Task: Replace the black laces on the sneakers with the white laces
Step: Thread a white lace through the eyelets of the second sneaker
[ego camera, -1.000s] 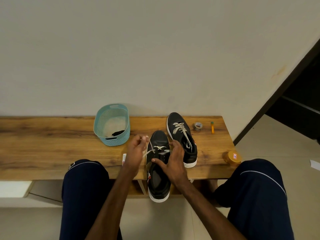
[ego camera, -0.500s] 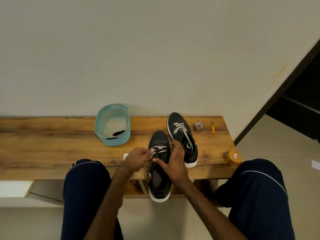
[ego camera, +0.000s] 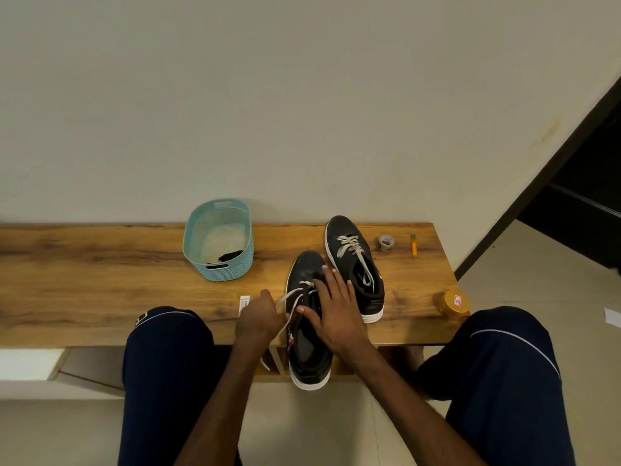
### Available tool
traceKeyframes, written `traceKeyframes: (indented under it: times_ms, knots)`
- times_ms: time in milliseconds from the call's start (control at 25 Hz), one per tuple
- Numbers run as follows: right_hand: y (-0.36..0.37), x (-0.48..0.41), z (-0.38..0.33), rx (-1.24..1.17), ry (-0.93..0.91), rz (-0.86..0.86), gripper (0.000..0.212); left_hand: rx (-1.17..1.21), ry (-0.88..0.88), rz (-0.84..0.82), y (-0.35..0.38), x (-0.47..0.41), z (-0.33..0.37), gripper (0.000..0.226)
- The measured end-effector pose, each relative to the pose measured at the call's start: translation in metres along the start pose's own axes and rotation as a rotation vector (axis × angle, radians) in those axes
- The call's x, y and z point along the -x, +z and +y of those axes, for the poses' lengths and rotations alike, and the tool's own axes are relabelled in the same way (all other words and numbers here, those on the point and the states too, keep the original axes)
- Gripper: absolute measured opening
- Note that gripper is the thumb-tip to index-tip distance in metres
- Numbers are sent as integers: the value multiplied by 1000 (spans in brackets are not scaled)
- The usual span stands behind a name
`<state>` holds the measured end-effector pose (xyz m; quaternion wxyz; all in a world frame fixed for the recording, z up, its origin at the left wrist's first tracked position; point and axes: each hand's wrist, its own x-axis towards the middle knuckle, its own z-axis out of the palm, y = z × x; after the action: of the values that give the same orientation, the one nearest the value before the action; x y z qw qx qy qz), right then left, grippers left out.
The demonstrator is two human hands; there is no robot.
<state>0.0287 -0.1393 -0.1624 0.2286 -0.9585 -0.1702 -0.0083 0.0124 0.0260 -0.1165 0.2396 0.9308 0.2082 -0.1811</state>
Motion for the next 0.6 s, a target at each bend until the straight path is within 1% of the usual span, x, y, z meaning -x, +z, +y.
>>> traceKeyframes:
  times_ms: [40, 80, 120, 200, 240, 280, 360, 440, 520, 560, 600]
  knots:
    - [-1, -1, 1, 67, -40, -35, 79, -67, 79, 114, 2, -2, 1, 39]
    - [-2, -2, 2, 115, -70, -59, 79, -87, 145, 181, 6, -5, 0, 39]
    - [-2, -2, 3, 152, -97, -74, 78, -65, 195, 207, 7, -7, 2, 36]
    - [-2, -2, 4, 196, -118, -98, 77, 9, 244, 174, 12, -14, 3, 25]
    - [-2, -2, 3, 199, -110, -106, 78, 86, 232, 148, 12, -14, 6, 22]
    - [-3, -2, 3, 194, -95, -111, 81, 239, 210, 123, 8, -12, 9, 25]
    - [-3, -2, 2, 170, -66, -114, 88, 685, 106, 17, -8, -5, 16, 34]
    - [-2, -2, 2, 155, -38, -108, 95, 1022, 22, -83, -32, -1, 20, 42]
    - [-2, -1, 1, 155, -13, -102, 98, 1274, 58, -157, -50, -1, 13, 46]
    - [-3, -2, 0, 141, -4, -95, 97, 1351, 92, -177, -56, -1, 12, 46]
    - [-5, -2, -3, 107, 3, -78, 95, 1377, 128, -162, -61, 0, 12, 45]
